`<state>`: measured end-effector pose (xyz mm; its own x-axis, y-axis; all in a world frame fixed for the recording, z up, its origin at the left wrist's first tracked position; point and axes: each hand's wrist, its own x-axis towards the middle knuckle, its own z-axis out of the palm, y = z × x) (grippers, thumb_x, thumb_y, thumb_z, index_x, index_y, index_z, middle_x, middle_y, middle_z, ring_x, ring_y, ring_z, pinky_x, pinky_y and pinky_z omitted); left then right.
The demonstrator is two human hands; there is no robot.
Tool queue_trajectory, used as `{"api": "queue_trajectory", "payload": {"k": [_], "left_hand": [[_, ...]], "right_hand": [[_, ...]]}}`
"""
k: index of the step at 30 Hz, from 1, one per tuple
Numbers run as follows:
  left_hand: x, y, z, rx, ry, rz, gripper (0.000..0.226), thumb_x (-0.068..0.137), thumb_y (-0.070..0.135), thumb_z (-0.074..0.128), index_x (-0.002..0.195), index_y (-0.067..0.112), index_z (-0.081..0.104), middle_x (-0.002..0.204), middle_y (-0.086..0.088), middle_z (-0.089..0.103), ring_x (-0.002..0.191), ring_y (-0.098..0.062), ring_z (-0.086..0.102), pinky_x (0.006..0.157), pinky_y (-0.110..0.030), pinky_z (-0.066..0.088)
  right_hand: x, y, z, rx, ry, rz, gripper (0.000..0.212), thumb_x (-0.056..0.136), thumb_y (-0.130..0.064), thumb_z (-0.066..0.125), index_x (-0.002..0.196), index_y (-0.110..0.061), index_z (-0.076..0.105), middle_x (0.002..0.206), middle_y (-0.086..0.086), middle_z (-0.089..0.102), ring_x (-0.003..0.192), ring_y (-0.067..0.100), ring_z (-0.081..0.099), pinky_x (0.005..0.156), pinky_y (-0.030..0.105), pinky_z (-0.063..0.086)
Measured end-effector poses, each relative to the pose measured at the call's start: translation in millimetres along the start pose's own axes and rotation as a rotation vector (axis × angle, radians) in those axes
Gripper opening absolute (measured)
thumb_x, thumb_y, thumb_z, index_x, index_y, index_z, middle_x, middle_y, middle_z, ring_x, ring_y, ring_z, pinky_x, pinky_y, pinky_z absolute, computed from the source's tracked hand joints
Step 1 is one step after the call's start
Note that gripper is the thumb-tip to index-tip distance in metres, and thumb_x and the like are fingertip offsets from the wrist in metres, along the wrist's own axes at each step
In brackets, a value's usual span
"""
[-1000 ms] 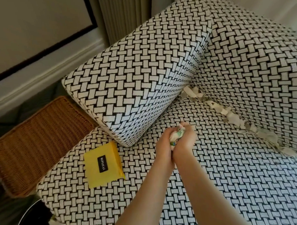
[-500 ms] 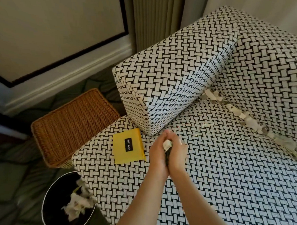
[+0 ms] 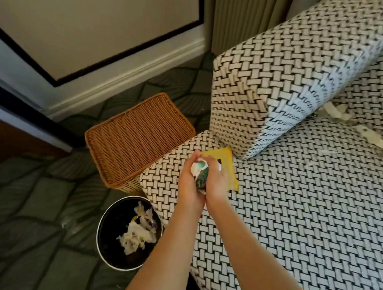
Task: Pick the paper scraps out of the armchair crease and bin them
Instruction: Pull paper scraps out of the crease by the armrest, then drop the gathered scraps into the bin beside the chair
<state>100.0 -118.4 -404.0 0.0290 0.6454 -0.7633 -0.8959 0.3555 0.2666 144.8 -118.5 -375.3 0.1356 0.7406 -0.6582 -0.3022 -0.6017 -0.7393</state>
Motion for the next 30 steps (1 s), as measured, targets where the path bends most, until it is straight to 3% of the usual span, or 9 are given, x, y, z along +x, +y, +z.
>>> {"api": "queue_trajectory", "payload": {"k": [2,4,12,16,19,23,25,27,30], "left_hand": [[0,25,-18,-0.011,-0.01,0.063,0.032,0.089,0.032,0.051,0.068,0.018,0.07,0.065,-0.001,0.067,0.062,-0.014,0.067,0.059,-0.024,0.053],[-1,47,-38,-0.026,0.022,0.111,0.025,0.09,0.031,0.051,0.075,0.021,0.068,0.069,-0.002,0.068,0.064,-0.016,0.067,0.065,-0.029,0.051],[0,113,-133,-0.06,0.198,0.2,0.017,0.085,0.032,0.06,0.081,0.018,0.069,0.105,-0.012,0.066,0.104,-0.03,0.061,0.092,-0.042,0.048],[7,132,-175,-0.014,0.316,0.222,0.02,0.081,0.031,0.065,0.089,0.013,0.066,0.101,-0.012,0.067,0.09,-0.027,0.065,0.081,-0.037,0.053],[9,136,-203,0.023,0.406,0.267,0.024,0.082,0.027,0.064,0.1,0.011,0.069,0.109,-0.014,0.067,0.098,-0.03,0.065,0.084,-0.041,0.053],[8,140,-231,0.181,0.545,0.246,0.012,0.081,0.023,0.065,0.083,0.013,0.071,0.09,-0.01,0.071,0.082,-0.024,0.067,0.078,-0.037,0.056],[11,141,-247,0.301,0.655,0.205,0.009,0.078,0.025,0.068,0.074,0.017,0.07,0.088,-0.006,0.071,0.085,-0.022,0.066,0.086,-0.04,0.054],[11,141,-258,0.372,0.721,0.147,0.007,0.078,0.026,0.068,0.075,0.019,0.07,0.096,-0.005,0.071,0.089,-0.021,0.065,0.085,-0.038,0.054],[11,138,-269,0.447,0.698,0.093,0.021,0.089,0.022,0.054,0.103,0.019,0.069,0.115,-0.005,0.063,0.099,-0.021,0.058,0.072,-0.029,0.047]], "right_hand": [[-2,14,27,-0.025,-0.046,0.006,0.023,0.088,-0.021,0.054,0.066,-0.019,0.06,0.074,0.004,0.065,0.071,0.018,0.061,0.057,0.025,0.048],[-3,29,51,-0.027,-0.107,0.014,0.024,0.089,-0.017,0.052,0.066,-0.018,0.062,0.071,0.002,0.064,0.071,0.019,0.062,0.051,0.019,0.05],[-12,101,130,-0.058,-0.172,0.253,0.02,0.091,-0.021,0.051,0.072,-0.014,0.055,0.072,0.008,0.062,0.065,0.019,0.061,0.06,0.028,0.051],[-3,146,152,-0.14,-0.196,0.329,0.027,0.092,-0.025,0.047,0.074,-0.012,0.061,0.076,0.011,0.066,0.069,0.024,0.064,0.067,0.032,0.055],[6,179,158,-0.198,-0.193,0.382,0.026,0.091,-0.03,0.049,0.09,-0.008,0.063,0.084,0.012,0.066,0.076,0.025,0.065,0.07,0.034,0.055],[15,214,155,-0.226,-0.178,0.49,0.031,0.091,-0.032,0.049,0.106,-0.008,0.061,0.092,0.013,0.066,0.085,0.028,0.064,0.082,0.04,0.053],[15,231,152,-0.262,-0.161,0.568,0.034,0.09,-0.039,0.049,0.106,-0.011,0.06,0.094,0.013,0.065,0.086,0.029,0.062,0.088,0.042,0.05],[15,244,147,-0.256,-0.173,0.633,0.045,0.088,-0.044,0.05,0.117,-0.01,0.057,0.104,0.014,0.065,0.091,0.03,0.062,0.086,0.041,0.049],[12,250,140,-0.224,-0.143,0.662,0.041,0.09,-0.04,0.05,0.115,-0.008,0.056,0.103,0.013,0.064,0.084,0.027,0.061,0.071,0.036,0.048]]}}
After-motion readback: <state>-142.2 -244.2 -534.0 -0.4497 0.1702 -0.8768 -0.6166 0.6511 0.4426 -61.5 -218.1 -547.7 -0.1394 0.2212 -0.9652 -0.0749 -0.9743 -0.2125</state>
